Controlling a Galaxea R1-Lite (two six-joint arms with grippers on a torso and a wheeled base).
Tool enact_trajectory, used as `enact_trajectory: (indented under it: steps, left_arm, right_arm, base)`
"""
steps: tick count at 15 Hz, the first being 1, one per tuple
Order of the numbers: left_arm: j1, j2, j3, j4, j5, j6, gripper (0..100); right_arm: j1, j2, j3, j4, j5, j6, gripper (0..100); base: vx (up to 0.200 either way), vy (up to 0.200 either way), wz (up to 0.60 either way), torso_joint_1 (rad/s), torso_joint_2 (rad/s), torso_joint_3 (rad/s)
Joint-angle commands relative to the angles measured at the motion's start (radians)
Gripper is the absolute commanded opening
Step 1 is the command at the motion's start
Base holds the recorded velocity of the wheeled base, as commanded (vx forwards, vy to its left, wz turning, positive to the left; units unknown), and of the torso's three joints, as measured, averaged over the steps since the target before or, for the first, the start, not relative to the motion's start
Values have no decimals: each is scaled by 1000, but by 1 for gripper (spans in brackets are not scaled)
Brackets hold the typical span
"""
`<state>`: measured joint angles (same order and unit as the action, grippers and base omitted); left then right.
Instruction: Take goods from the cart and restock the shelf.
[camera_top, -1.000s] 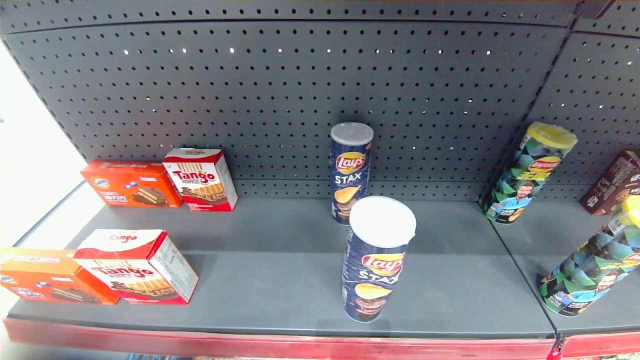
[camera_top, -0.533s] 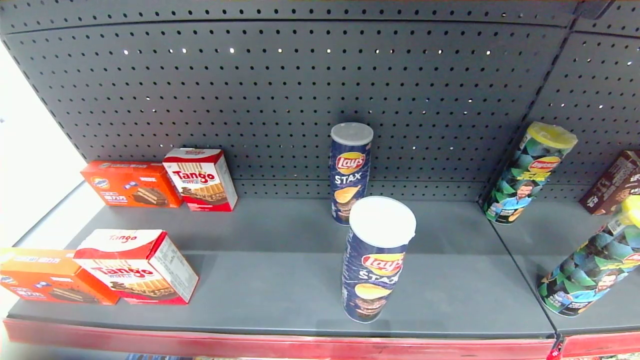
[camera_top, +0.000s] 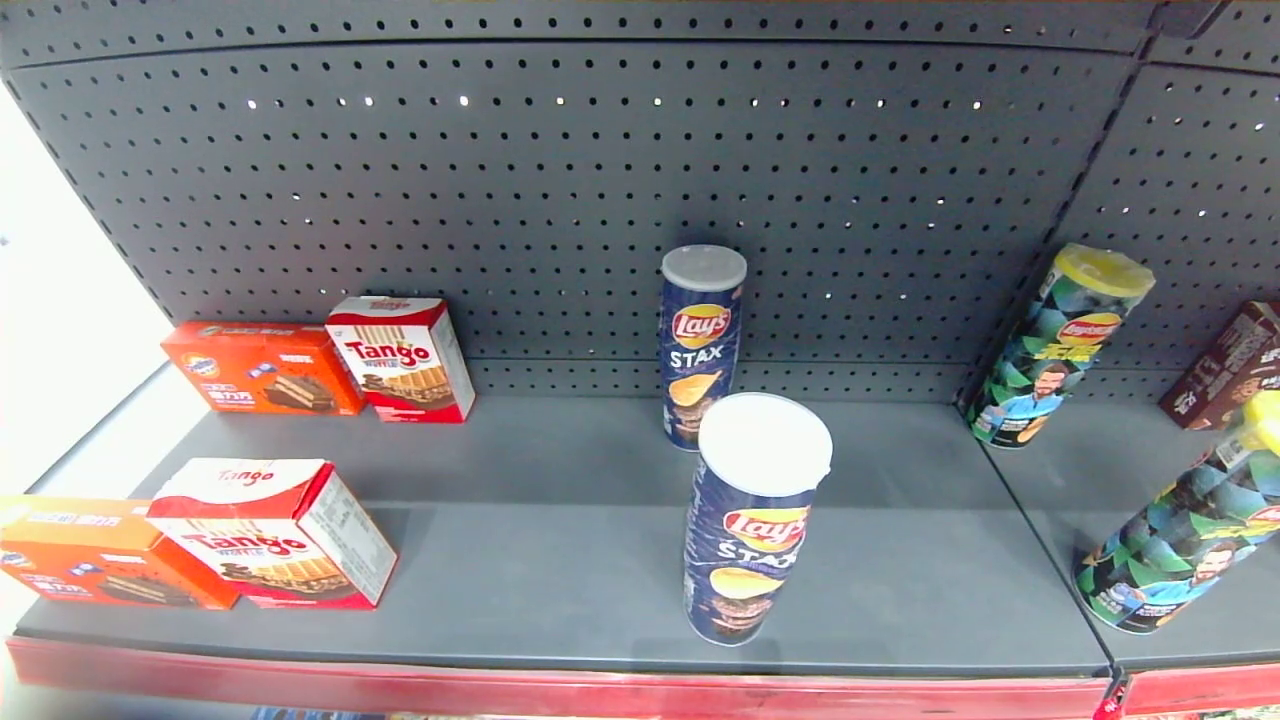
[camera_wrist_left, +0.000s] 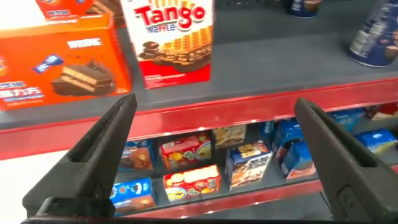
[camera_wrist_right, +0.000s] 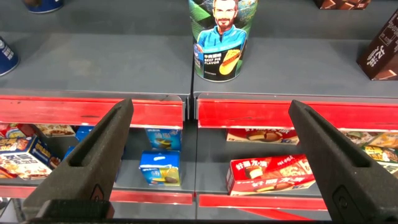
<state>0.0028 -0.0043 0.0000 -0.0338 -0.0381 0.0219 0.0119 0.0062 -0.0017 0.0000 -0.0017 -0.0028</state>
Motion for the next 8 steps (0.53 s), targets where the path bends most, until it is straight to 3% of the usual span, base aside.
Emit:
enact_trajectory:
  steps: [1, 3, 8]
  left_arm:
    - [0, 4, 0, 40, 133, -2, 100]
    - [0, 4, 0, 32, 80, -7, 100]
    - [-1, 4, 0, 32, 66, -14, 100]
  right_arm:
    - [0, 1, 0, 0, 0, 0, 100]
    - [0, 1, 2, 0, 0, 0, 100]
    - [0, 1, 0, 0, 0, 0, 100]
  base:
    - [0, 0, 0, 0, 0, 0]
    - [0, 0, 0, 0, 0, 0]
    - [0, 0, 0, 0, 0, 0]
